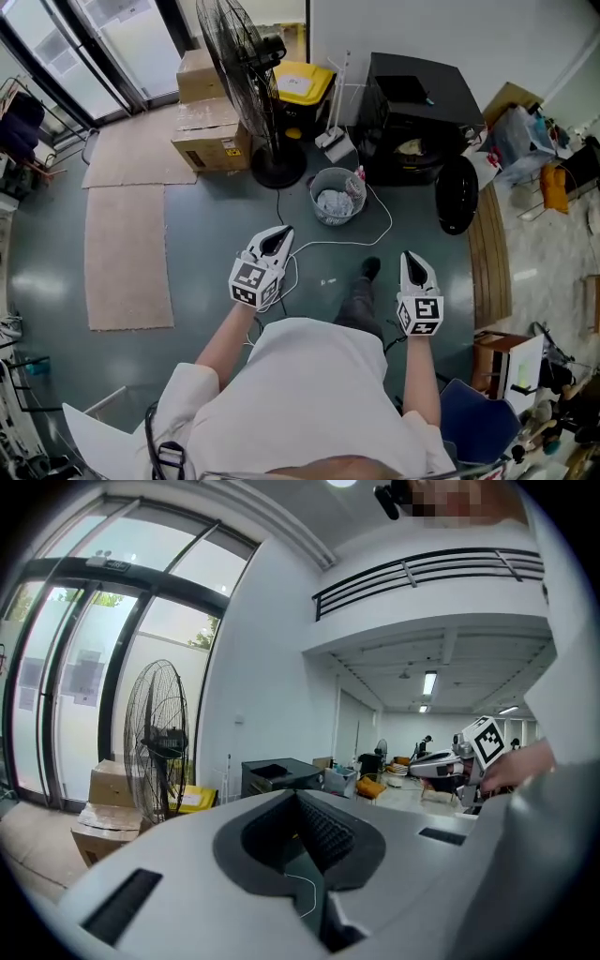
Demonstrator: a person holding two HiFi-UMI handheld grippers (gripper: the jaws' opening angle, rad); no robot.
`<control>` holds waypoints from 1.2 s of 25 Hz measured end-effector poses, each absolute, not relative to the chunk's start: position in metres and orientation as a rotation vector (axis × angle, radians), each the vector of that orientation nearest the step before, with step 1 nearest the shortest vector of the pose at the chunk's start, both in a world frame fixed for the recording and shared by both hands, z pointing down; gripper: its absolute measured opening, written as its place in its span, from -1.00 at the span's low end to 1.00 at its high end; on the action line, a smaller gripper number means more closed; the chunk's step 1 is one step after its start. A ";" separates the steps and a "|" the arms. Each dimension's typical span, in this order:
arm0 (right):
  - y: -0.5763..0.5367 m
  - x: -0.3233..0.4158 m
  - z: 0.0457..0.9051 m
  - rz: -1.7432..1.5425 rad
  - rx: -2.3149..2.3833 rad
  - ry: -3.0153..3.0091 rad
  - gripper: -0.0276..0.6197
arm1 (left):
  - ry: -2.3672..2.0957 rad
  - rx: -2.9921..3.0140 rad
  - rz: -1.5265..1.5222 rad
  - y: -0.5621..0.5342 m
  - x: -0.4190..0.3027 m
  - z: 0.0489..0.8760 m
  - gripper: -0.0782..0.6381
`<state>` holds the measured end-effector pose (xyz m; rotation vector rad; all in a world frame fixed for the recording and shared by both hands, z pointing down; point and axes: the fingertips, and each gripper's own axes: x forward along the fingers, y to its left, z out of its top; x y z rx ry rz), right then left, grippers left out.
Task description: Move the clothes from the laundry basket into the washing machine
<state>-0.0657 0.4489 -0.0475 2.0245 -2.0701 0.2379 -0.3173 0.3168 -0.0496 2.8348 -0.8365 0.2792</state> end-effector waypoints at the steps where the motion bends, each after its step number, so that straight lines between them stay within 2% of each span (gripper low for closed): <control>1: 0.438 -0.059 -0.043 0.240 2.012 -2.086 -0.88 | -0.846 2.834 0.283 0.310 -0.310 -0.047 -0.77; 7: 0.355 -0.009 -0.031 0.232 1.917 -2.171 -0.88 | -0.897 2.854 0.261 0.255 -0.238 -0.052 -0.77; 17: 0.228 0.120 -0.042 0.273 1.765 -2.275 -0.88 | -1.006 2.795 0.288 0.149 -0.104 -0.060 -0.77; 30: 0.124 0.203 -0.022 0.297 1.545 -2.380 -0.88 | -1.181 2.678 0.334 0.074 -0.014 -0.056 -0.77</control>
